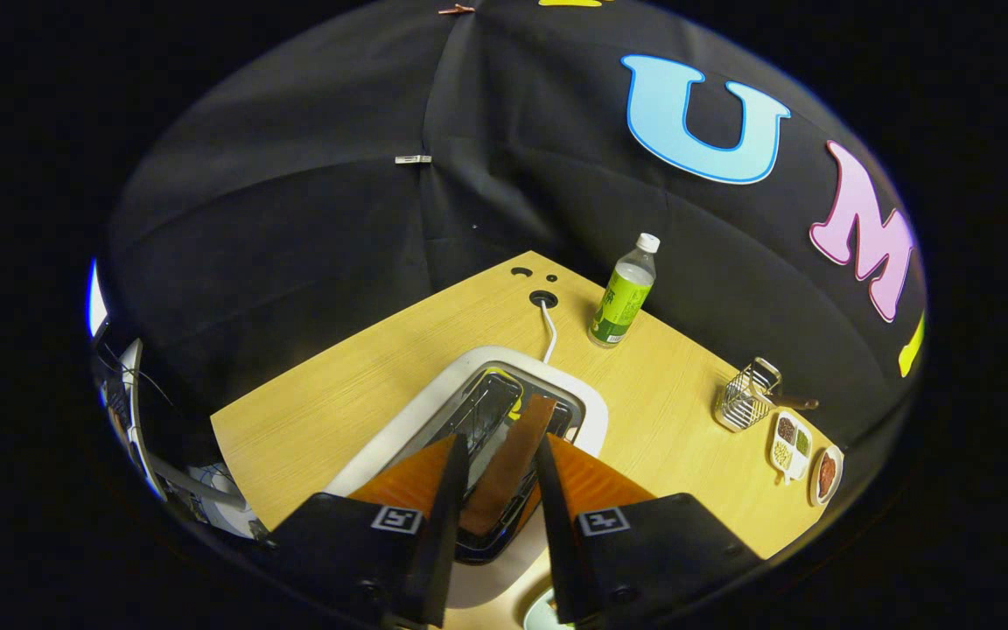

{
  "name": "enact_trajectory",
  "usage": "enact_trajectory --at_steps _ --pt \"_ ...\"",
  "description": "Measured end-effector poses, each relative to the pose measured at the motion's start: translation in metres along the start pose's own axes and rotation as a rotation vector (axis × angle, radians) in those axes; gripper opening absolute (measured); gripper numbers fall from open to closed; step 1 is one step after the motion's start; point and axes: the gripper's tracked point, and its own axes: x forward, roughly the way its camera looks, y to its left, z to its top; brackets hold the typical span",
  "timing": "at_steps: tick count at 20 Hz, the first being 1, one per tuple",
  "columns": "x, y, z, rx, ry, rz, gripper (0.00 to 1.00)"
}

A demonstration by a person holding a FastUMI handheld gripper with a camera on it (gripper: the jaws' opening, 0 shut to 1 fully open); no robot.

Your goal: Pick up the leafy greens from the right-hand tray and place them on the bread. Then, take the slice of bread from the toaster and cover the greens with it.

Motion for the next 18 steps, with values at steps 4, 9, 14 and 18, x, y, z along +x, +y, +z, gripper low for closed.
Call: enact_trajectory --at_steps 4,9,14,18 --pt "0.003 -0.005 0.0 0.052 0.029 -0.01 0.24" --pt "-0.004 0.0 0.005 -0.012 0.013 0.032 0.16" --pt "-0.014 -0.004 0.015 0.018 -0.013 0.064 0.14" --pt "-0.044 -0.012 0.038 0.045 -0.078 0.076 0.14"
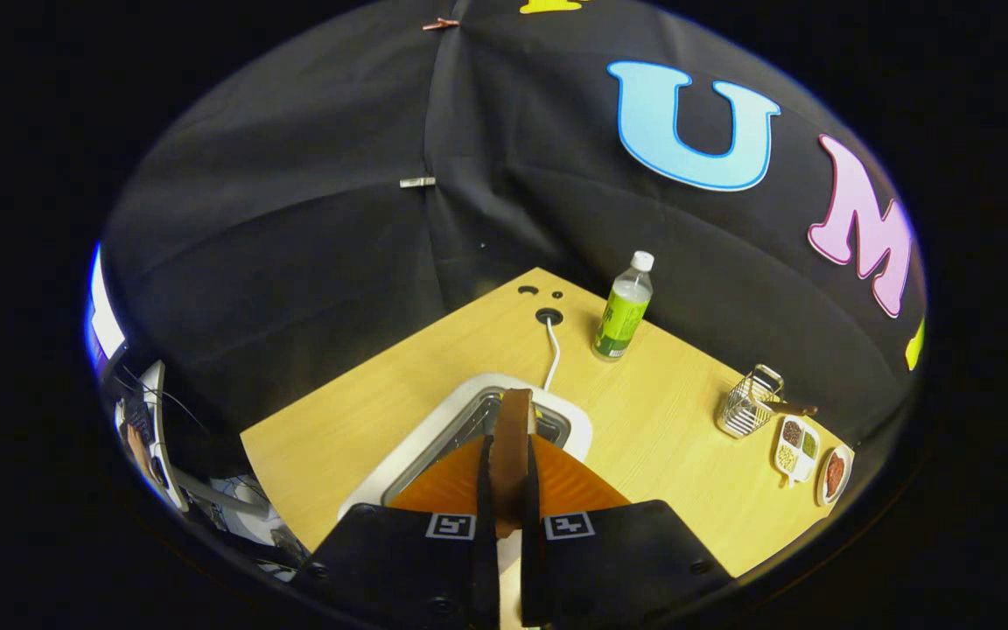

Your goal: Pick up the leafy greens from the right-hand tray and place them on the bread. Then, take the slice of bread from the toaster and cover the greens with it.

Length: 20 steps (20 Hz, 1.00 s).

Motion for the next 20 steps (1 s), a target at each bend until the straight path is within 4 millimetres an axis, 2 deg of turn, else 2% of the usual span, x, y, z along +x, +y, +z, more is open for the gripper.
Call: enact_trajectory --at_steps 4,6,7,9,12,15,18,20 --pt "-0.034 -0.015 0.027 0.051 -0.073 0.007 0.14" --pt "-0.053 -0.032 0.041 0.069 -0.118 -0.011 0.14" --pt "-0.061 -0.041 0.044 0.086 -0.137 -0.018 0.14" --pt "-0.075 -0.058 0.039 0.136 -0.151 -0.017 0.14" --pt "-0.09 -0.083 0.009 0.24 -0.146 -0.001 0.14" --pt "-0.096 -0.108 -0.049 0.328 -0.087 -0.017 0.14" --pt "-0.096 -0.12 -0.102 0.41 -0.023 -0.011 0.14" --pt "-0.093 -0.123 -0.128 0.459 0.006 0.001 0.14"
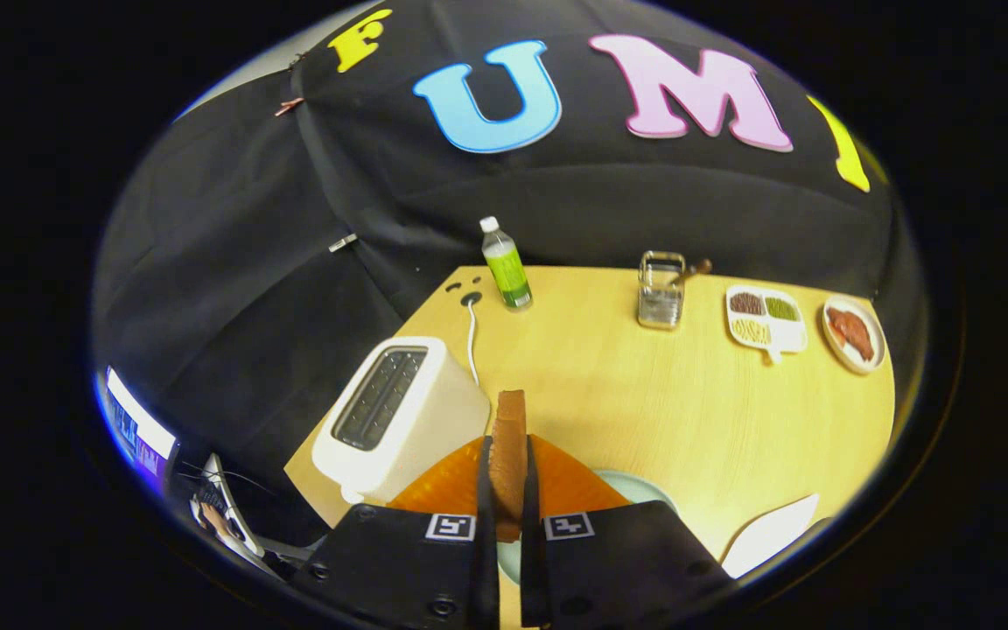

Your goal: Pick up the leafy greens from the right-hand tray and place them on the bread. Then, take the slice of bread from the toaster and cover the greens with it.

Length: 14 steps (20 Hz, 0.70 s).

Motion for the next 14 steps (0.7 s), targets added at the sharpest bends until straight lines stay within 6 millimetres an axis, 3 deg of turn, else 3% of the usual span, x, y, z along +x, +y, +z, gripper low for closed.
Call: enact_trajectory --at_steps 6,9,14 --pt "0.015 -0.03 -0.051 0.113 0.062 0.021 0.14" --pt "0.019 -0.056 -0.075 0.114 0.095 -0.016 0.14" --pt "0.017 -0.099 -0.096 0.132 0.106 -0.103 0.16"
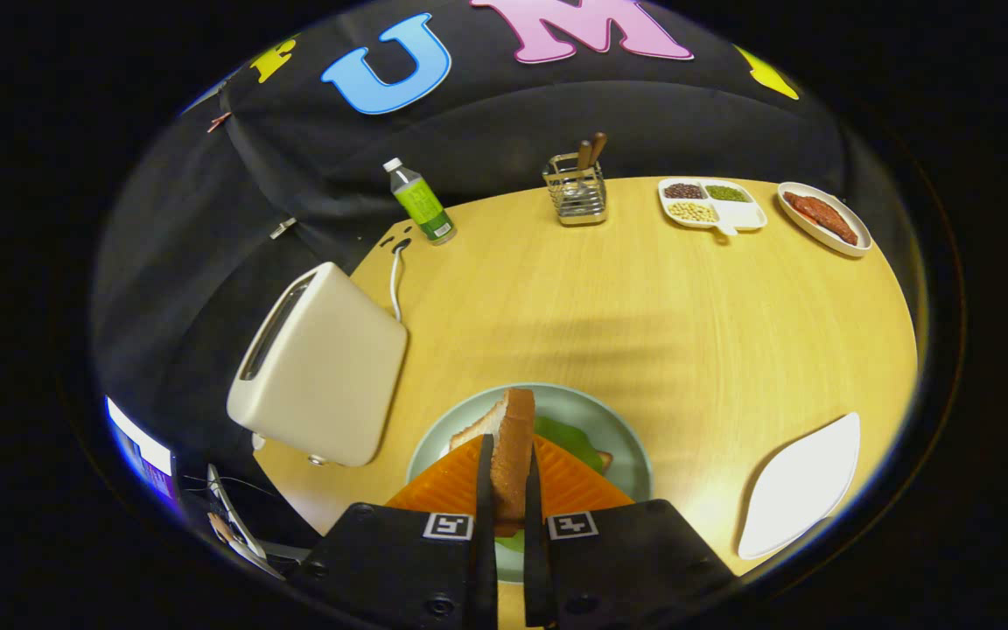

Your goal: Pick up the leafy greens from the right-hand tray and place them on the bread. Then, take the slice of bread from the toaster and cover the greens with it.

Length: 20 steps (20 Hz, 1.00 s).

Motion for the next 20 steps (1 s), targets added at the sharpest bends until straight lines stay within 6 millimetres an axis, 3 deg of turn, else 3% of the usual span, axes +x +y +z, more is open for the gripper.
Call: enact_trajectory --at_steps 2,3,7,10,14,20 --pt "0.0 -0.012 -0.006 0.003 0.001 -0.025 0.21" --pt "0.0 -0.019 -0.007 -0.007 0.002 -0.049 0.28" --pt "-0.004 -0.056 -0.02 -0.131 0.024 -0.178 0.66" --pt "-0.025 -0.068 -0.008 -0.184 -0.035 -0.235 1.0" --pt "-0.078 -0.075 0.042 -0.213 -0.222 -0.286 1.0" --pt "-0.181 -0.064 0.121 -0.214 -0.497 -0.29 1.0"
